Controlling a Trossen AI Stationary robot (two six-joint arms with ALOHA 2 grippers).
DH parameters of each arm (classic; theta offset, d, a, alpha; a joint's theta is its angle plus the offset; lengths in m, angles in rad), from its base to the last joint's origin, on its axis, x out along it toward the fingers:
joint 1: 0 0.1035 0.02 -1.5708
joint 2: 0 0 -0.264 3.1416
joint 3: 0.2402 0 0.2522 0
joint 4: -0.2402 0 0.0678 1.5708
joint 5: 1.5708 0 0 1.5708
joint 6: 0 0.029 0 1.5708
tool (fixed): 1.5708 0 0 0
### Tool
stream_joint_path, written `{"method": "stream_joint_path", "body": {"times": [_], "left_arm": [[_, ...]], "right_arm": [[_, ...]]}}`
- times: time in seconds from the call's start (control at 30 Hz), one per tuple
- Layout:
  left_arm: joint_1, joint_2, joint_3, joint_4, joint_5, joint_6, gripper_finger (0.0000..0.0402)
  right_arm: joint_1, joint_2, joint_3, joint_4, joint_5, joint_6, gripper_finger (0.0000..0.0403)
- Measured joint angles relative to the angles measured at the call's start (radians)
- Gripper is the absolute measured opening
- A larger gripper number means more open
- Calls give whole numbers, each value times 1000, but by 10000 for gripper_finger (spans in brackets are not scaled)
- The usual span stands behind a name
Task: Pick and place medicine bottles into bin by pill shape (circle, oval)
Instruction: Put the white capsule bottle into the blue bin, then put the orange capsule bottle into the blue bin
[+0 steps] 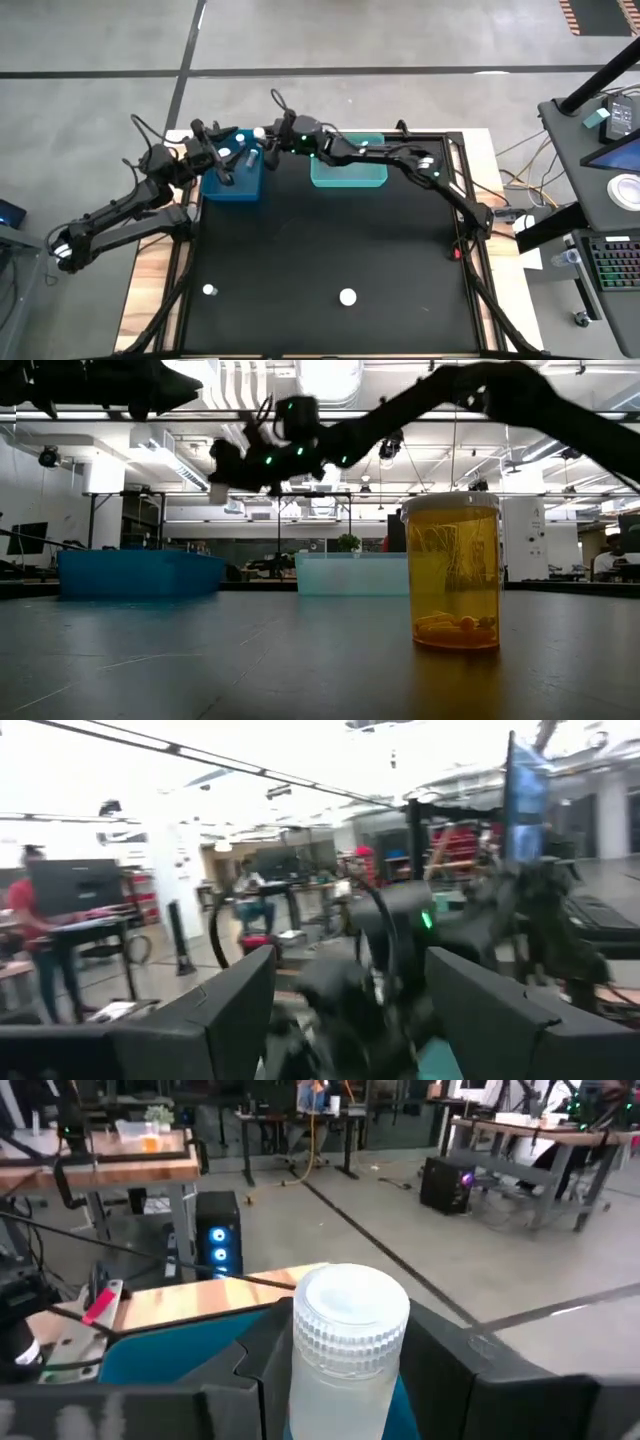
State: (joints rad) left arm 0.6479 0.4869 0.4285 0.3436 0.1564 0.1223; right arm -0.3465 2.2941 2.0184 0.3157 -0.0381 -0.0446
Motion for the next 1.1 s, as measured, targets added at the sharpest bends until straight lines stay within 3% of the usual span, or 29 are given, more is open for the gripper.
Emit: {"method": "stream_joint_path", "body": {"times": [0.2, 0.57, 0.9, 1.1], "left_arm": [[-1, -38, -25, 35, -9, 0, 242], [0, -45, -26, 38, -9, -4, 242], [0, -45, -26, 38, -9, -5, 241], [0, -44, -26, 38, -9, -6, 241]], "right_arm": [[19, 151, 120, 34, -25, 72, 141], [69, 321, 287, 34, -22, 48, 143], [78, 345, 290, 20, -14, 51, 203], [78, 335, 307, -89, -14, 29, 232]]}}
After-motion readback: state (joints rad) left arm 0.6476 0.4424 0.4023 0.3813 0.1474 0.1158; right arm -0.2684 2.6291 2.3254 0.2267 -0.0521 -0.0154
